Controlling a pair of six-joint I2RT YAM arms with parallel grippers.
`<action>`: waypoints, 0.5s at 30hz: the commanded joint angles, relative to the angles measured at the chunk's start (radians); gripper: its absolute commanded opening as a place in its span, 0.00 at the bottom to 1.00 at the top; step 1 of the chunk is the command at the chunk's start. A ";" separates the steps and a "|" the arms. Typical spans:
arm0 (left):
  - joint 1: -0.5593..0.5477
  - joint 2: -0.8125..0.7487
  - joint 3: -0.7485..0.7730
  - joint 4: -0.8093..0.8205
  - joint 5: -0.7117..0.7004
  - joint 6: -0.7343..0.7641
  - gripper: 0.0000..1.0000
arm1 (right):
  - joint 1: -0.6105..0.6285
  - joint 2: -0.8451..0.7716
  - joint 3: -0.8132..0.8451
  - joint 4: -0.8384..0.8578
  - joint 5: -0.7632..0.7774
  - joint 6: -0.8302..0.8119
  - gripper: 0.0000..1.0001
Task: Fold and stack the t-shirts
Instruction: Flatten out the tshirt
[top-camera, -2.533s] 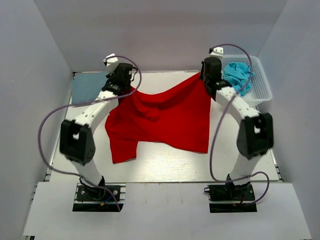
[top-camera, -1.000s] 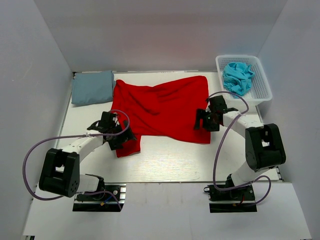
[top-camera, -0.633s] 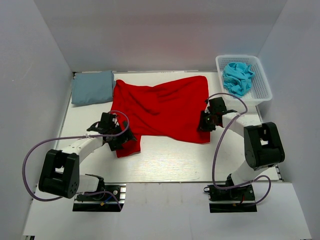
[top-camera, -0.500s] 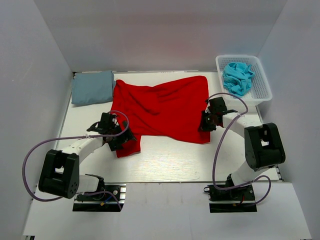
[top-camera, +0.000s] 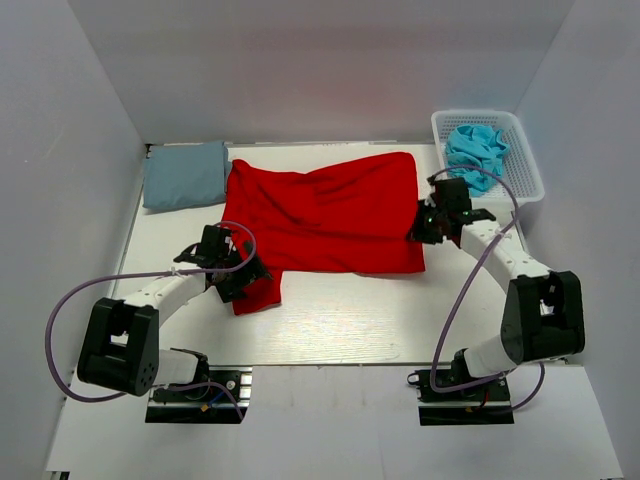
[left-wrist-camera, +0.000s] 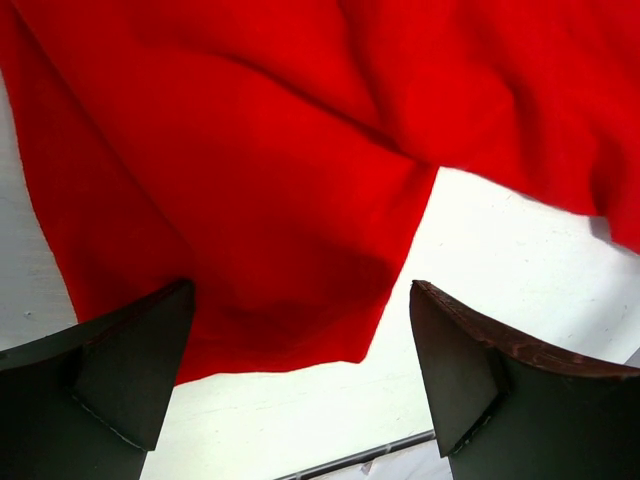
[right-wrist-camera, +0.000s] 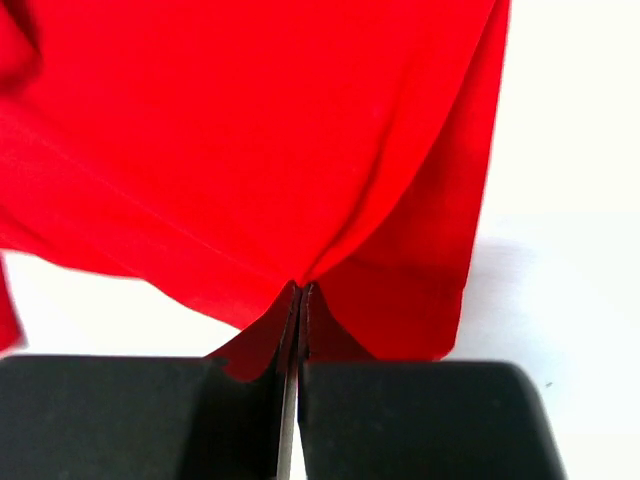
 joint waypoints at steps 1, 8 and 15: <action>-0.004 0.056 -0.066 -0.100 -0.103 -0.004 1.00 | -0.028 -0.015 0.115 -0.036 0.038 0.054 0.00; -0.004 0.083 -0.046 -0.137 -0.137 -0.013 1.00 | -0.065 0.111 0.256 -0.055 0.098 0.094 0.00; -0.004 0.123 -0.027 -0.173 -0.160 -0.013 1.00 | -0.083 0.267 0.402 -0.027 0.207 0.055 0.00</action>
